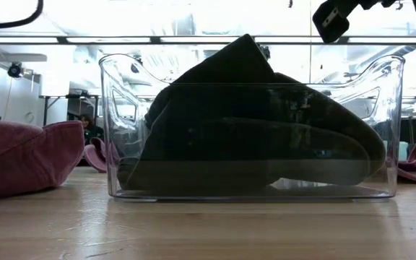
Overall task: Pick & Place hat
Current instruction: Put the bottom red cap into the top transparent bin
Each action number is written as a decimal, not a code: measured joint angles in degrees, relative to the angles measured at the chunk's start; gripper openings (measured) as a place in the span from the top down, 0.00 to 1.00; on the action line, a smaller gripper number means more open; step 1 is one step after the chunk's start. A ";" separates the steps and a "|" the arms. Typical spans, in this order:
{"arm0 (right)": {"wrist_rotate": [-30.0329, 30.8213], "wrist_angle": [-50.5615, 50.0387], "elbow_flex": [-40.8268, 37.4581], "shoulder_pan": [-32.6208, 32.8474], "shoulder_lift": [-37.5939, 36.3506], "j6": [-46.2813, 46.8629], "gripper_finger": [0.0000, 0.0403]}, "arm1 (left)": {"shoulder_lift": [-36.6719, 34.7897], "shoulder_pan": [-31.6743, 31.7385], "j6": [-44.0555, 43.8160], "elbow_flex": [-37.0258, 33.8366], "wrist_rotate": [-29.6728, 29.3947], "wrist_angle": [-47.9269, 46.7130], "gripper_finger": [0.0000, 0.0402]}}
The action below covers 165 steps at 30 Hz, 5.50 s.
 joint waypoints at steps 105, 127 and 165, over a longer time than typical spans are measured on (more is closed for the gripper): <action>0.04 -0.26 0.00 -0.04 0.00 0.18 0.96 | 9.62 -1.08 -9.86 -0.85 -7.16 -0.68 0.98; 0.11 4.80 0.00 -0.07 1.43 2.12 0.96 | 2.86 -0.82 -12.49 26.45 -26.78 -47.75 0.98; 11.85 -1.80 32.06 -10.06 31.44 -1.78 0.55 | 4.25 20.99 32.23 34.73 -78.19 -24.83 0.98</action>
